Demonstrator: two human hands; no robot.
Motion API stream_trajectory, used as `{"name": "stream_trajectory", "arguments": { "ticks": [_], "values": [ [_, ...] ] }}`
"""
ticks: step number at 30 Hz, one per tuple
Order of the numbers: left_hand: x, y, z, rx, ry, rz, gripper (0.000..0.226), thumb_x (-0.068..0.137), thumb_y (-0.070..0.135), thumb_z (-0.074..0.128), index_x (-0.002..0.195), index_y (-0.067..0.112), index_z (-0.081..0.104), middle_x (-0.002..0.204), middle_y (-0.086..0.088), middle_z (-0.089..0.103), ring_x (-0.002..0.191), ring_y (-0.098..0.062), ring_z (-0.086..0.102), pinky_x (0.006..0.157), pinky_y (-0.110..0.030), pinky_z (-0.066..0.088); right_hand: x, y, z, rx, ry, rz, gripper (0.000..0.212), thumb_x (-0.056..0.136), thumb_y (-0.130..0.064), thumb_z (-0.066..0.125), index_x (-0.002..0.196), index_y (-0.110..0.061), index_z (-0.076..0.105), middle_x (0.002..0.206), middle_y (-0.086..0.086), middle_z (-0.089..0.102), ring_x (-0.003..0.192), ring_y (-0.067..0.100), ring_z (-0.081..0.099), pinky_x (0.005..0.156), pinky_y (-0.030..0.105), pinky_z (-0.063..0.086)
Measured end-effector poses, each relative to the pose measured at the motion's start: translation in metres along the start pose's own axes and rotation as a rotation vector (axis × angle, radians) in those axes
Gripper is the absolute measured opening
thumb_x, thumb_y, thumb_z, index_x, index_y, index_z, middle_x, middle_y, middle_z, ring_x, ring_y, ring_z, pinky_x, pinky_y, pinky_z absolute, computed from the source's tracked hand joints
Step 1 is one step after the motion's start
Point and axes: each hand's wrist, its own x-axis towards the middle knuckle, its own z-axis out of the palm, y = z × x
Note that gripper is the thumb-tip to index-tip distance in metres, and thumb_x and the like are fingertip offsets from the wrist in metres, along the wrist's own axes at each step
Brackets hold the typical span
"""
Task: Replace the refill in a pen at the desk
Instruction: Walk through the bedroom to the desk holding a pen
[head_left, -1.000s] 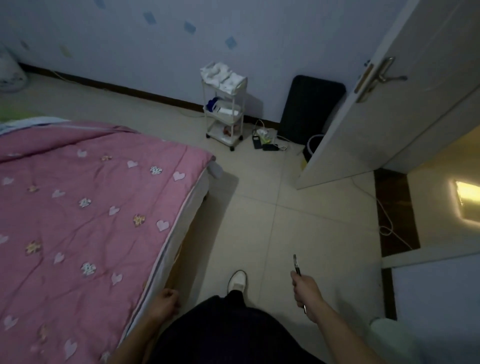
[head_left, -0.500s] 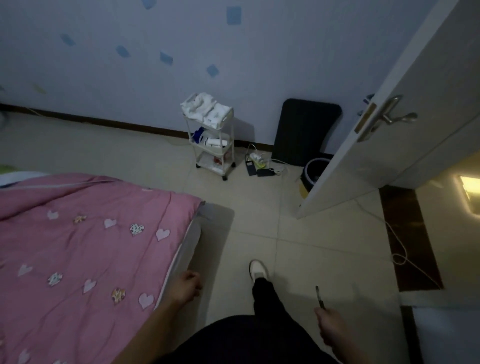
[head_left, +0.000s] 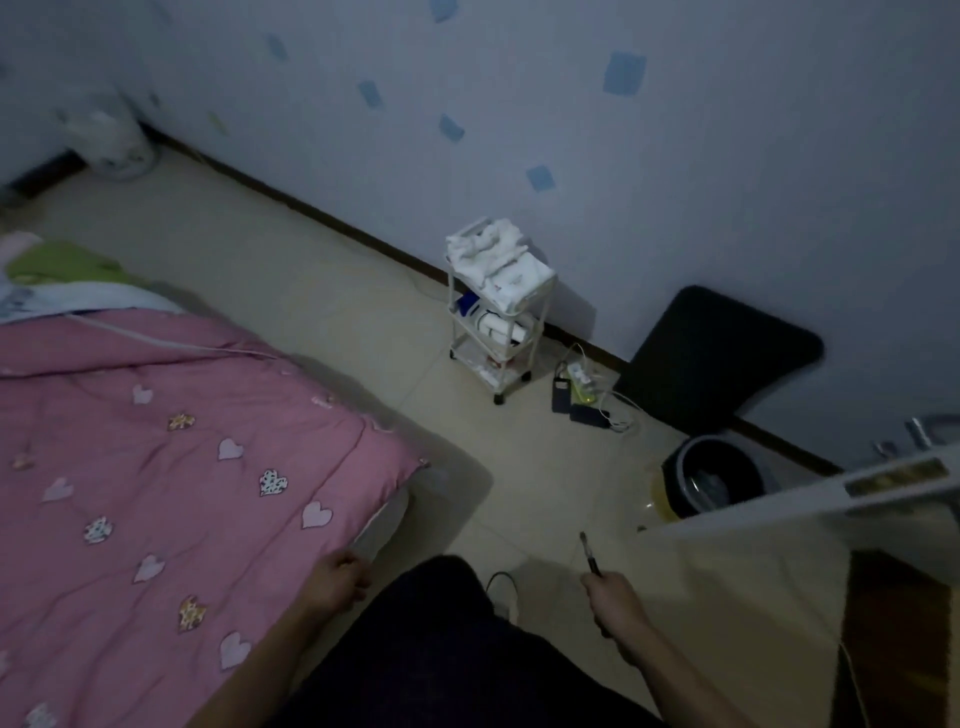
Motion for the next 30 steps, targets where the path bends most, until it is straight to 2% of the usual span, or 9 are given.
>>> {"name": "stream_trajectory", "arguments": {
  "ticks": [4, 10, 13, 18, 21, 23, 26, 28, 30],
  "values": [
    [0.026, 0.024, 0.001, -0.122, 0.05, -0.075, 0.018, 0.096, 0.008, 0.048, 0.085, 0.003, 0.061, 0.073, -0.014, 0.061, 0.057, -0.02, 0.05, 0.054, -0.027, 0.04, 0.041, -0.082, -0.014, -0.06, -0.053, -0.055, 0.027, 0.093, -0.018, 0.048, 0.066, -0.019, 0.047, 0.057, 0.002, 0.043, 0.047, 0.016, 0.038, 0.048, 0.025, 0.023],
    [0.088, 0.063, -0.003, -0.258, 0.07, -0.206, 0.016, 0.095, 0.007, 0.049, 0.087, 0.0, 0.061, 0.07, -0.016, 0.06, 0.048, -0.018, 0.047, 0.047, -0.021, 0.035, 0.109, -0.198, -0.023, -0.164, -0.111, -0.129, 0.024, 0.092, -0.018, 0.05, 0.069, -0.019, 0.041, 0.058, 0.001, 0.039, 0.049, 0.016, 0.035, 0.05, 0.027, 0.023],
    [0.126, 0.101, -0.018, -0.354, 0.12, -0.205, 0.014, 0.093, 0.008, 0.053, 0.088, -0.001, 0.062, 0.071, -0.017, 0.063, 0.05, -0.02, 0.05, 0.049, -0.023, 0.039, 0.144, -0.251, -0.029, -0.227, -0.104, -0.113, 0.025, 0.094, -0.019, 0.05, 0.071, -0.018, 0.041, 0.058, 0.003, 0.038, 0.049, 0.016, 0.036, 0.049, 0.027, 0.024],
    [0.19, 0.181, -0.065, -0.426, 0.15, -0.191, 0.014, 0.096, 0.015, 0.053, 0.093, 0.006, 0.063, 0.079, -0.016, 0.067, 0.058, -0.023, 0.057, 0.053, -0.025, 0.045, 0.194, -0.331, -0.043, -0.254, -0.119, 0.076, 0.029, 0.099, -0.022, 0.047, 0.071, -0.018, 0.039, 0.055, 0.001, 0.032, 0.043, 0.015, 0.028, 0.045, 0.024, 0.021],
    [0.235, 0.232, -0.096, -0.422, 0.171, -0.157, 0.016, 0.096, 0.01, 0.048, 0.088, 0.005, 0.061, 0.074, -0.014, 0.064, 0.056, -0.022, 0.055, 0.051, -0.023, 0.041, 0.223, -0.385, -0.052, -0.243, -0.097, 0.077, 0.042, 0.1, -0.028, 0.05, 0.063, -0.018, 0.033, 0.05, 0.001, 0.028, 0.04, 0.015, 0.024, 0.044, 0.022, 0.018],
    [0.256, 0.264, -0.114, -0.417, 0.189, -0.133, 0.017, 0.095, 0.006, 0.045, 0.087, 0.004, 0.06, 0.074, -0.014, 0.062, 0.056, -0.022, 0.054, 0.049, -0.023, 0.04, 0.24, -0.418, -0.054, -0.269, -0.102, 0.03, 0.042, 0.1, -0.022, 0.05, 0.062, -0.019, 0.033, 0.049, 0.001, 0.027, 0.039, 0.014, 0.023, 0.044, 0.021, 0.018],
    [0.284, 0.303, -0.136, -0.443, 0.223, -0.109, 0.017, 0.094, 0.004, 0.045, 0.085, 0.002, 0.06, 0.074, -0.015, 0.062, 0.056, -0.021, 0.054, 0.05, -0.023, 0.04, 0.261, -0.467, -0.049, -0.377, -0.123, -0.082, 0.039, 0.099, -0.015, 0.05, 0.06, -0.014, 0.046, 0.054, 0.007, 0.035, 0.042, 0.016, 0.032, 0.045, 0.024, 0.023],
    [0.3, 0.324, -0.149, -0.482, 0.24, -0.102, 0.02, 0.094, 0.002, 0.043, 0.083, 0.005, 0.06, 0.072, -0.014, 0.061, 0.054, -0.02, 0.052, 0.05, -0.022, 0.036, 0.278, -0.5, -0.043, -0.431, -0.148, -0.13, 0.027, 0.099, -0.011, 0.049, 0.079, 0.0, 0.062, 0.067, 0.01, 0.048, 0.053, 0.022, 0.045, 0.052, 0.03, 0.034],
    [0.315, 0.34, -0.161, -0.5, 0.257, -0.097, 0.023, 0.094, 0.001, 0.041, 0.08, 0.008, 0.058, 0.069, -0.013, 0.058, 0.052, -0.018, 0.049, 0.048, -0.02, 0.033, 0.294, -0.536, -0.035, -0.424, -0.117, -0.115, 0.019, 0.098, -0.014, 0.053, 0.084, -0.005, 0.063, 0.068, 0.007, 0.056, 0.056, 0.019, 0.051, 0.053, 0.029, 0.042]
  ]
}}
